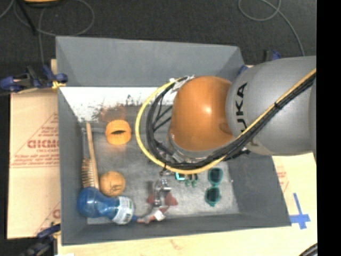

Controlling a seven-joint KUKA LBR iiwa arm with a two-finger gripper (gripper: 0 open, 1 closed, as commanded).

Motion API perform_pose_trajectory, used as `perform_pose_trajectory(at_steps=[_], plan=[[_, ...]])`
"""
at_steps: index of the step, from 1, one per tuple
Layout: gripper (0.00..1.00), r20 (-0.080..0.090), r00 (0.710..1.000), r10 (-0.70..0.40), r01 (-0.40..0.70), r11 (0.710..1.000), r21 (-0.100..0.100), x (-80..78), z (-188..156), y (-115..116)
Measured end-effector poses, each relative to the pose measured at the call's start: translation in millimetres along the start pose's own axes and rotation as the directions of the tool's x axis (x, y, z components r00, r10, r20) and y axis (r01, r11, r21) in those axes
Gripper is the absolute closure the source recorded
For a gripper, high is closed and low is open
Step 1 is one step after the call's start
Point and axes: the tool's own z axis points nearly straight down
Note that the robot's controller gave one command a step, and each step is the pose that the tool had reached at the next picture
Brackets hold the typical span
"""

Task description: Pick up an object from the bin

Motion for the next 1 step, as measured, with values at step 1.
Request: perform_pose_trajectory(at_steps=[1], plan=[[0.00,0.008,1.000,0.003,-0.003,1.000,-0.001,-1.8,-4.0,-0.3]])
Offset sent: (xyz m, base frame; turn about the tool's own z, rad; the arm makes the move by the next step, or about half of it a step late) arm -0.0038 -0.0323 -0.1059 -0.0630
